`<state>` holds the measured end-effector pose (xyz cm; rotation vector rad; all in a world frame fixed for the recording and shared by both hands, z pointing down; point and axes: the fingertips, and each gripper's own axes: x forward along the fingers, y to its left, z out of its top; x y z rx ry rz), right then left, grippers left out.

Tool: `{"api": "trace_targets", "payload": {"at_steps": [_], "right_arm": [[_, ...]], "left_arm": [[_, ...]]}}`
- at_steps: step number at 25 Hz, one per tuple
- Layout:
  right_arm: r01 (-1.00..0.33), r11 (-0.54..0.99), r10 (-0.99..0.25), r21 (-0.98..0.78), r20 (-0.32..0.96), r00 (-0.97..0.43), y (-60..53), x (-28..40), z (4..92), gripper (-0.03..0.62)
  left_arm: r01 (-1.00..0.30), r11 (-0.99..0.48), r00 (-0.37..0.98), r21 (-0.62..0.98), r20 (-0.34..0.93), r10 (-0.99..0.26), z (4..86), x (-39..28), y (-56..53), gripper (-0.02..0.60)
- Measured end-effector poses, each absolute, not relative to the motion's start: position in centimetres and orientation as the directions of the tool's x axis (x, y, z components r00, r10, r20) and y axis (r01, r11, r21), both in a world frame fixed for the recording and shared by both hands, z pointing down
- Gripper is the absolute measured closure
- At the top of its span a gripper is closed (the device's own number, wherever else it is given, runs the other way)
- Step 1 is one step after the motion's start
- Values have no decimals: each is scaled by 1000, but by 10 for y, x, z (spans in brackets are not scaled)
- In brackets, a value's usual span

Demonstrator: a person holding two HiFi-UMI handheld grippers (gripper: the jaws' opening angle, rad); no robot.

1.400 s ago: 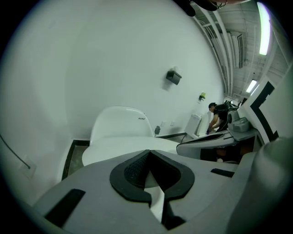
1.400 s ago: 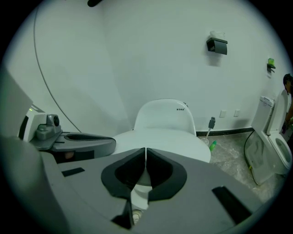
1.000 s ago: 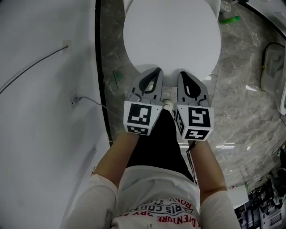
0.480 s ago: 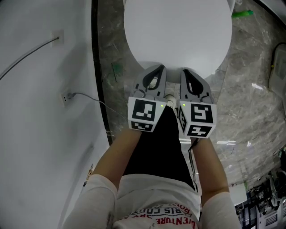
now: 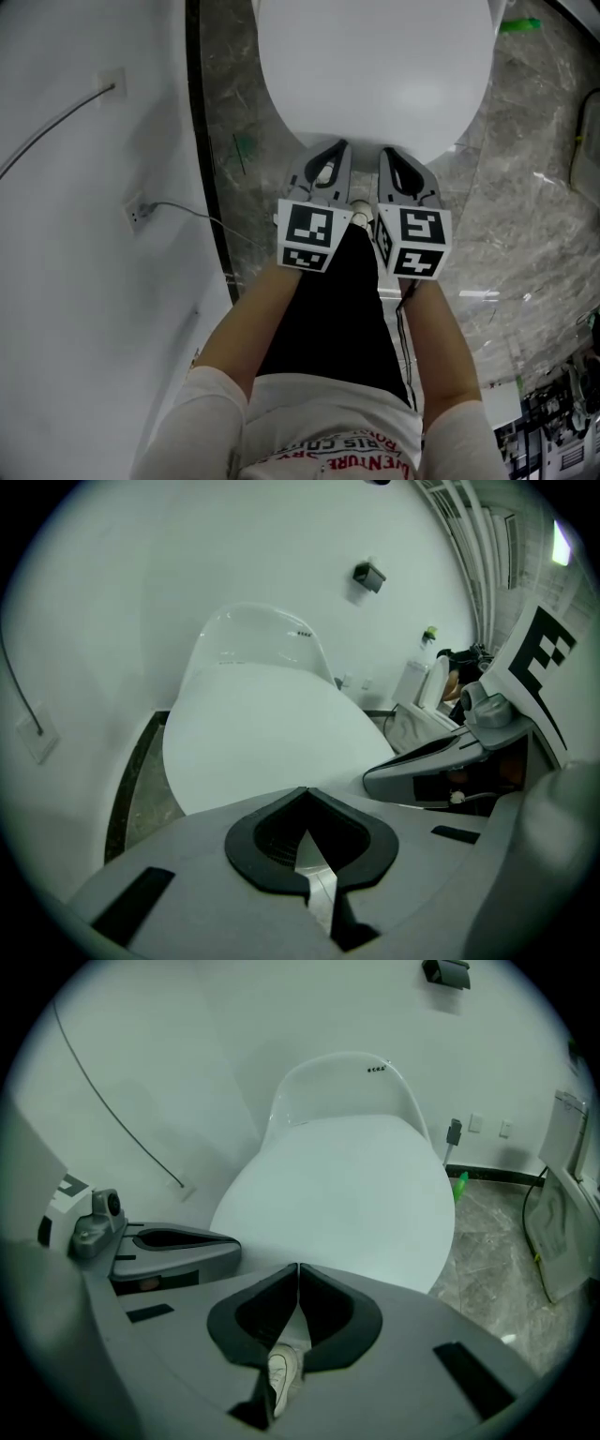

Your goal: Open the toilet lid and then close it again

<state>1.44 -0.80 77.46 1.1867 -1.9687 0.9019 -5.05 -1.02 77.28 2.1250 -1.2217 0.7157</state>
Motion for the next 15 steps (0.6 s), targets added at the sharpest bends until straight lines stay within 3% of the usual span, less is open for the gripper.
{"api": "trace_targets", "payload": {"at_steps": [7,15], "right_arm": [[-893,352,-449,-282,786,-425,-9,16,768,577],[-885,374,-558,-278,694,-454,-24,24,651,577]], "left_arm": [[-898,-378,417,226,711,-567,765,-51,-12,575],[-885,-395,458,246,613,-644,649,-32,-22,575]]}}
